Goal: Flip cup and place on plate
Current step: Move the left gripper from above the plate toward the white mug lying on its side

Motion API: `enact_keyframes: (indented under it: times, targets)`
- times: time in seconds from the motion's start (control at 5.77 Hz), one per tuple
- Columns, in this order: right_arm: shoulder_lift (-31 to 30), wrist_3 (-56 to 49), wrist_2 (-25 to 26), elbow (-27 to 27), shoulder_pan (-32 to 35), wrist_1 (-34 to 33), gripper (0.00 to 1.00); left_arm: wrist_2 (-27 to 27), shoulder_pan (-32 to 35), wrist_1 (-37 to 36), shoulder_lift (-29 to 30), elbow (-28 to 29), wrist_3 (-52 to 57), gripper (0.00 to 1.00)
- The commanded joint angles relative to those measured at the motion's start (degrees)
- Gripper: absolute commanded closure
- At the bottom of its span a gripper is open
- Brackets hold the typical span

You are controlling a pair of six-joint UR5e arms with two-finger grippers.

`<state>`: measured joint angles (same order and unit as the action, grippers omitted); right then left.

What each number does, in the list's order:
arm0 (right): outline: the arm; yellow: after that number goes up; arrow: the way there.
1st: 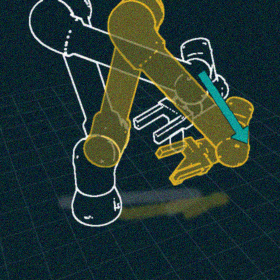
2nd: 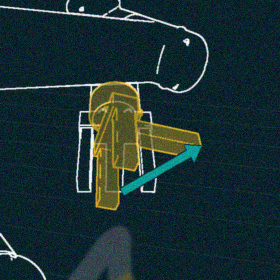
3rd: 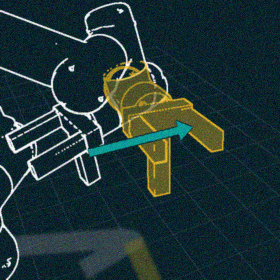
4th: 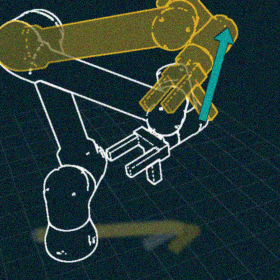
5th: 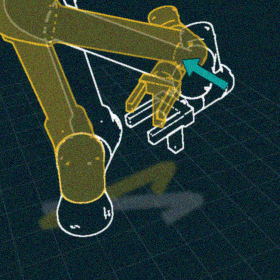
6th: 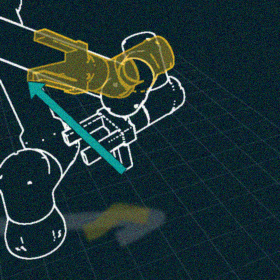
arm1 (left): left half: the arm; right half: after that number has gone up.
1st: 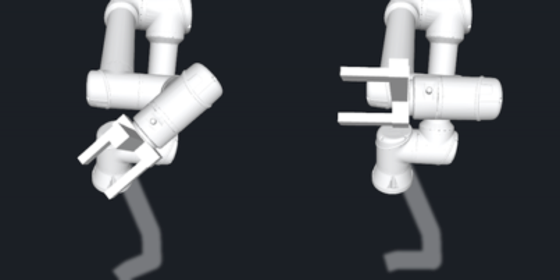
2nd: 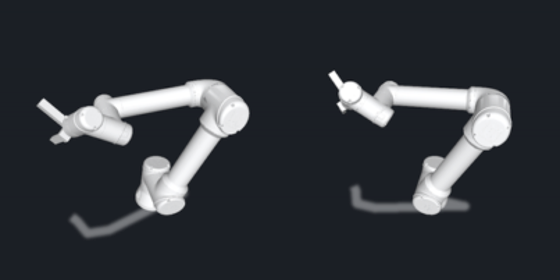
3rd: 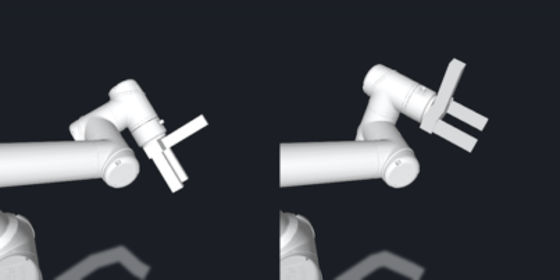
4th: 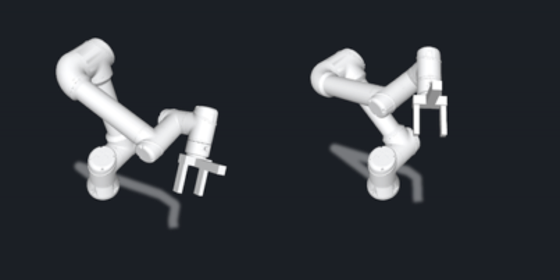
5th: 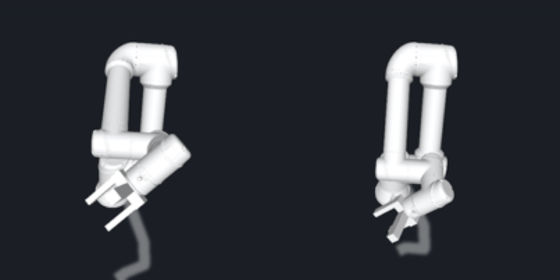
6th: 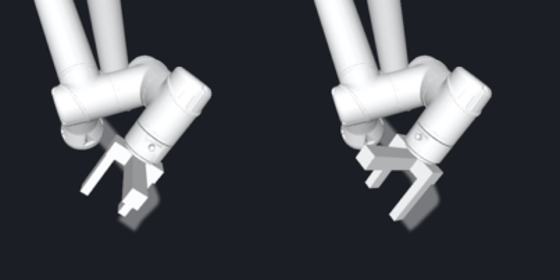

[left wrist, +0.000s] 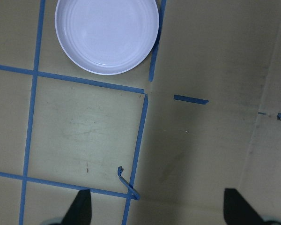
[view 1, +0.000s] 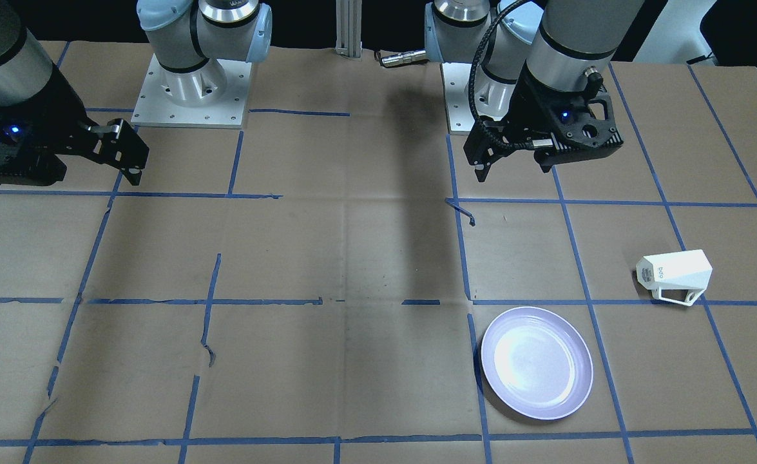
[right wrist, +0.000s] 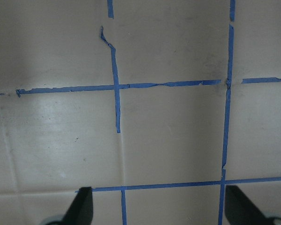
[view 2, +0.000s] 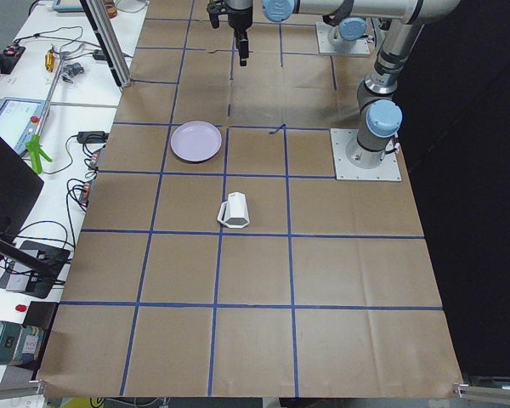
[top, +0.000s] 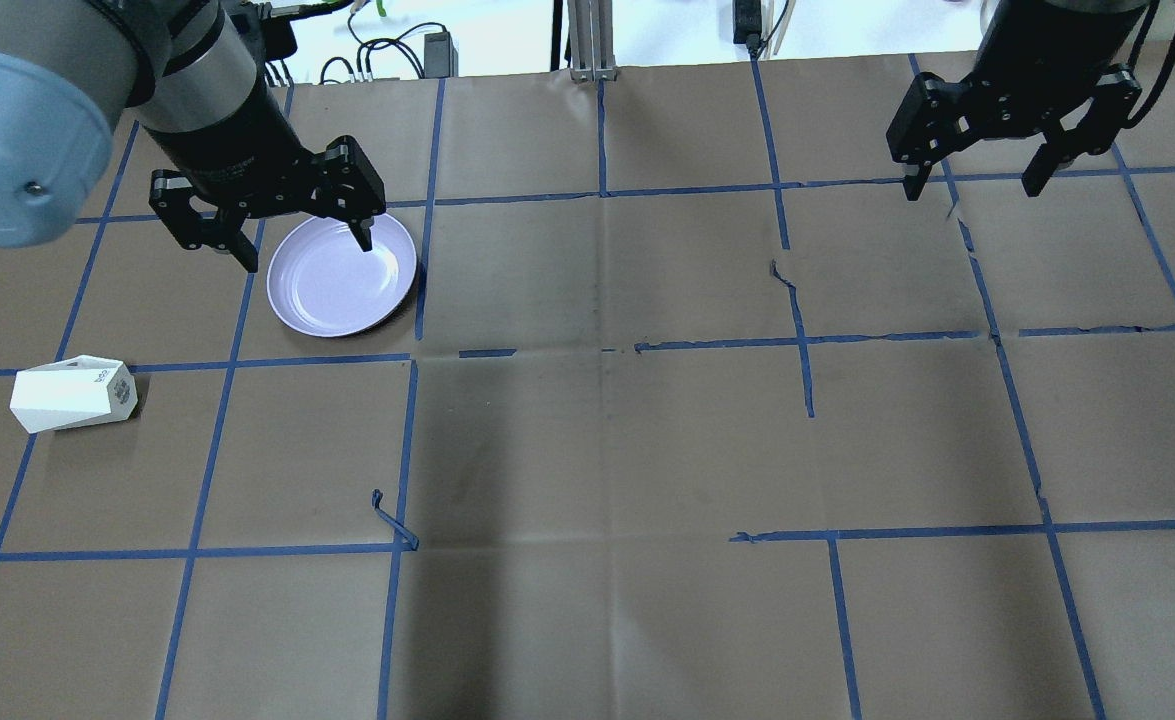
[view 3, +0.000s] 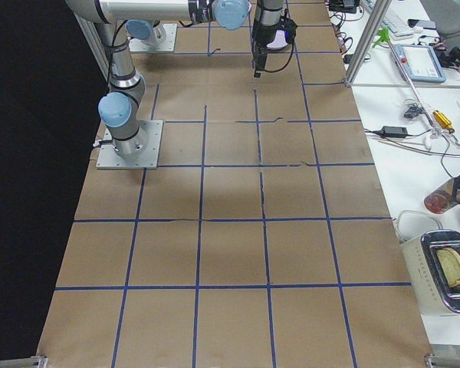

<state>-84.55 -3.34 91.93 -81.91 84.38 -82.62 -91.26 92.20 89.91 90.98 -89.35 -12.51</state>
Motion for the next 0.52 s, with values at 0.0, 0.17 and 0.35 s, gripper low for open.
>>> enact_keyframes:
  times: [0.0,0.17,0.35]
  targets:
    - [0.0,0.0,0.0,0.0,0.0,0.0,0.00,4.0,-15.9,-2.0,1.5,0.1,18.9,0.01]
    - [0.0,0.0,0.0,0.0,0.0,0.0,0.00,4.1,-16.1,-2.0,1.5,0.1,19.2,0.01]
    - [0.0,0.0,0.0,0.0,0.0,0.0,0.00,4.1,-16.1,-2.0,1.5,0.1,19.2,0.01]
